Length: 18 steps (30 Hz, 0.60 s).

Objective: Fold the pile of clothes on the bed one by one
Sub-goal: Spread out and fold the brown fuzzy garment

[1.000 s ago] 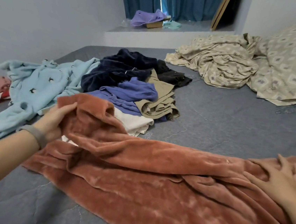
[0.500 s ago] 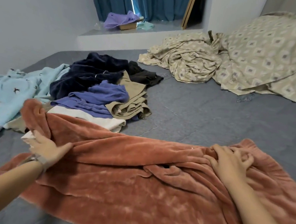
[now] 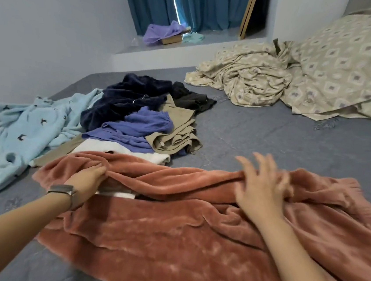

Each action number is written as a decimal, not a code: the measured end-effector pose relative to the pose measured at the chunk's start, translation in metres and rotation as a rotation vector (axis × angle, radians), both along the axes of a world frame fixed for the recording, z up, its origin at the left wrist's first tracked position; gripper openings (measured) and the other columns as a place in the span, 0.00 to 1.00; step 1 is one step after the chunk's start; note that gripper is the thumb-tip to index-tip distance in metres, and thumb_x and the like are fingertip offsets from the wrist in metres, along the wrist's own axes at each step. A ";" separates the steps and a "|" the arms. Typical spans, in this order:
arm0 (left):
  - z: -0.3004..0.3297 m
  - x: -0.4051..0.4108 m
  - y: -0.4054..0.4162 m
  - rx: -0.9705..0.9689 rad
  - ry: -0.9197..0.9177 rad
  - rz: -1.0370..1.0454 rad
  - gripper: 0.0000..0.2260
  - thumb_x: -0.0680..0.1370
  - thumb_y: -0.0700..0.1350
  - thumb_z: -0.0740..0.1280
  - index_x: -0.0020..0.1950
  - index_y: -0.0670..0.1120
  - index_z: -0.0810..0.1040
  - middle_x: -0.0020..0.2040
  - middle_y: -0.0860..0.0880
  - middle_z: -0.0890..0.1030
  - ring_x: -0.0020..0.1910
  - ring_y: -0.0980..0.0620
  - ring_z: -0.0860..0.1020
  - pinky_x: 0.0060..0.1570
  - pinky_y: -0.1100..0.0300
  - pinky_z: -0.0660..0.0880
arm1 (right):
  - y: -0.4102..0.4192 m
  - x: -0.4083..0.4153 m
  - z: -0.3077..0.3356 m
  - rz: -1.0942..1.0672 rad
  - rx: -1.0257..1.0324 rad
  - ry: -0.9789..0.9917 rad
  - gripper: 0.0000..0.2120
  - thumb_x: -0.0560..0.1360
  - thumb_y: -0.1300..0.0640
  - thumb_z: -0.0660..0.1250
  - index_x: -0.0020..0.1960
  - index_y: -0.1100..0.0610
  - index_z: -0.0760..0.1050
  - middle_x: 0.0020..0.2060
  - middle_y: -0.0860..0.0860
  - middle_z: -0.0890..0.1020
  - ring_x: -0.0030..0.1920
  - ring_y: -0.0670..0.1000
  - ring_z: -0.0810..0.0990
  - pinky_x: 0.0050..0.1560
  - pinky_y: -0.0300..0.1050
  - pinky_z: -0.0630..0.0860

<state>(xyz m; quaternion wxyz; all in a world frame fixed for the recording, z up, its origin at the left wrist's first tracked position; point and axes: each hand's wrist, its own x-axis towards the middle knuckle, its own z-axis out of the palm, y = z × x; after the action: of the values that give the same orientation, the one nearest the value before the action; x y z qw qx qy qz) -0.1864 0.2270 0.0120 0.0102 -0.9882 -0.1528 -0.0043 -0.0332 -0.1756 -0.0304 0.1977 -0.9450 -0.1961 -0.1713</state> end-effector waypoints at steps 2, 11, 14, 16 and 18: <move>0.008 0.004 0.012 0.116 0.181 0.035 0.10 0.80 0.51 0.60 0.59 0.49 0.74 0.67 0.47 0.73 0.65 0.46 0.70 0.62 0.53 0.69 | 0.012 -0.006 -0.006 0.194 -0.138 0.190 0.33 0.72 0.41 0.66 0.73 0.37 0.56 0.76 0.51 0.57 0.77 0.56 0.50 0.71 0.66 0.47; -0.029 -0.013 -0.047 0.112 0.424 0.516 0.29 0.74 0.51 0.59 0.73 0.45 0.58 0.74 0.42 0.58 0.71 0.37 0.63 0.67 0.44 0.65 | -0.008 -0.024 -0.021 0.219 -0.330 0.371 0.32 0.77 0.34 0.52 0.77 0.38 0.44 0.78 0.50 0.49 0.78 0.52 0.45 0.75 0.57 0.40; -0.042 -0.031 -0.128 -0.018 0.167 0.510 0.41 0.74 0.58 0.63 0.78 0.44 0.45 0.78 0.43 0.45 0.75 0.38 0.55 0.69 0.41 0.60 | -0.017 -0.052 -0.022 0.220 -0.357 0.366 0.36 0.71 0.36 0.31 0.78 0.42 0.43 0.78 0.53 0.49 0.78 0.53 0.46 0.75 0.57 0.41; -0.053 -0.060 -0.188 -0.131 0.101 0.336 0.40 0.74 0.63 0.60 0.78 0.49 0.47 0.79 0.46 0.45 0.77 0.43 0.51 0.72 0.43 0.56 | -0.030 -0.071 -0.018 0.238 -0.359 0.428 0.38 0.69 0.35 0.30 0.78 0.42 0.44 0.78 0.53 0.46 0.78 0.54 0.43 0.75 0.56 0.41; -0.065 -0.096 -0.232 -0.195 0.106 0.156 0.35 0.70 0.67 0.56 0.75 0.56 0.59 0.78 0.49 0.56 0.76 0.45 0.58 0.69 0.41 0.61 | -0.045 -0.091 -0.010 0.263 -0.369 0.506 0.40 0.67 0.31 0.34 0.78 0.42 0.46 0.78 0.52 0.45 0.78 0.54 0.41 0.75 0.56 0.40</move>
<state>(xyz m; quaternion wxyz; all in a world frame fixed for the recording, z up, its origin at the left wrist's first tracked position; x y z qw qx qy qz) -0.2825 -0.0053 -0.0526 -0.0777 -0.9684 -0.2284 0.0636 -0.1243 -0.2208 -0.0400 0.0862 -0.9441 -0.2886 0.1338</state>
